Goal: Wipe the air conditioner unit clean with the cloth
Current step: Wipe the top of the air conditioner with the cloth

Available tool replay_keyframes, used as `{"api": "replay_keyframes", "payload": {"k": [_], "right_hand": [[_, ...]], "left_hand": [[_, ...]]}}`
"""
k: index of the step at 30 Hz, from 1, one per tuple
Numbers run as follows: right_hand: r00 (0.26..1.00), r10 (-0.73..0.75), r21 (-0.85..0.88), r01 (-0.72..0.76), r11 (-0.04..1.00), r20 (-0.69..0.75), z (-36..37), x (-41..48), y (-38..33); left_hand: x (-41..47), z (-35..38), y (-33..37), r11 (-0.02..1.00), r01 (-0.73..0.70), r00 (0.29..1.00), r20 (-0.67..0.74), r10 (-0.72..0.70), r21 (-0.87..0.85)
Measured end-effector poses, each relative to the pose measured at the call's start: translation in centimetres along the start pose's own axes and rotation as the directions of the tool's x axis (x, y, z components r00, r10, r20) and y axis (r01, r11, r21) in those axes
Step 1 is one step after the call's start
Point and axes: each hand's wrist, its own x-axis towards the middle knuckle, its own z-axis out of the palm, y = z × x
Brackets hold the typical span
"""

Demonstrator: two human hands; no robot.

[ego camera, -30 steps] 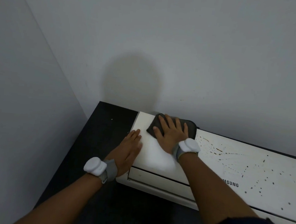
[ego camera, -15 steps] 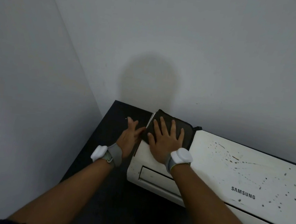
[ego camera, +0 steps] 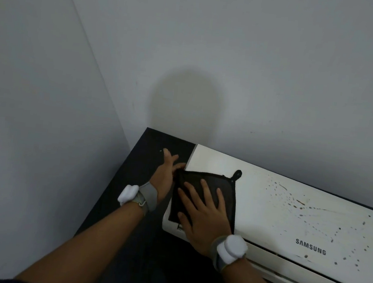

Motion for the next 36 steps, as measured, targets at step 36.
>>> {"api": "replay_keyframes", "payload": {"k": [36], "right_hand": [[0.863, 0.503, 0.077, -0.506, 0.859, 0.057, -0.4, 4.8, 11.2]], "left_hand": [[-3.7, 2.0, -1.5, 0.76, -0.29, 0.957, 0.185, 0.223, 0.582]]}}
